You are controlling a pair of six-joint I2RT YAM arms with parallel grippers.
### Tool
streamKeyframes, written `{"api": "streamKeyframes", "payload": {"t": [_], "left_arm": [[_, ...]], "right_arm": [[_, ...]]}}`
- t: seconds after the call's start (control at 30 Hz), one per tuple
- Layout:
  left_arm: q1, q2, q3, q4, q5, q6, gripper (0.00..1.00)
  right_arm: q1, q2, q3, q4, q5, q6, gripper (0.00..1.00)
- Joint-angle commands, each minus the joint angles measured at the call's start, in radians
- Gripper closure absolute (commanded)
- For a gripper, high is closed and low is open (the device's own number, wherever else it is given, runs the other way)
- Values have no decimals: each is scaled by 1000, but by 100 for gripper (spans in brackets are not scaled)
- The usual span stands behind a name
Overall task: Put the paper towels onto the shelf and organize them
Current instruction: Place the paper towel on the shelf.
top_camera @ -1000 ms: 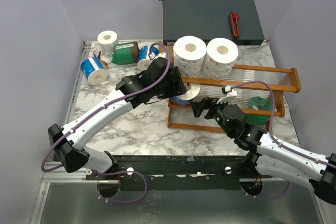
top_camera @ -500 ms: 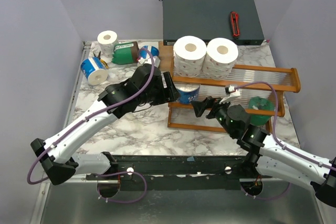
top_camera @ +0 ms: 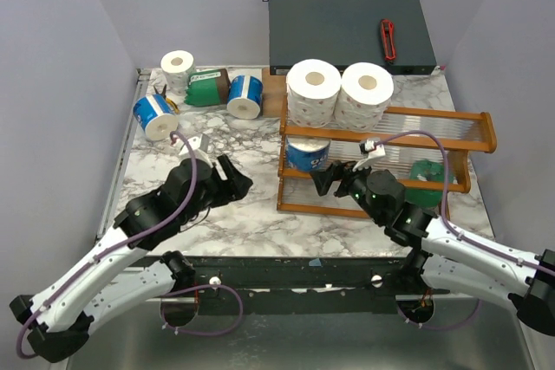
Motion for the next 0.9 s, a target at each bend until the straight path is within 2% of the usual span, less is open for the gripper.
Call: {"api": "streamKeyframes", "payload": {"t": [0.0, 0.13, 0.37, 0.87], "left_arm": [[55, -134, -80, 33, -100, -17, 32], [74, -181, -127, 30, -104, -35, 33], [83, -173, -209, 61, -60, -78, 33], [107, -163, -270, 100, -10, -85, 33]], "right_arm": [[-7, 37, 33, 51, 63, -17, 10], [-7, 69, 26, 94, 94, -17, 10], [-7, 127, 29, 141, 139, -20, 10], [-8, 173, 31, 164, 186, -31, 10]]}}
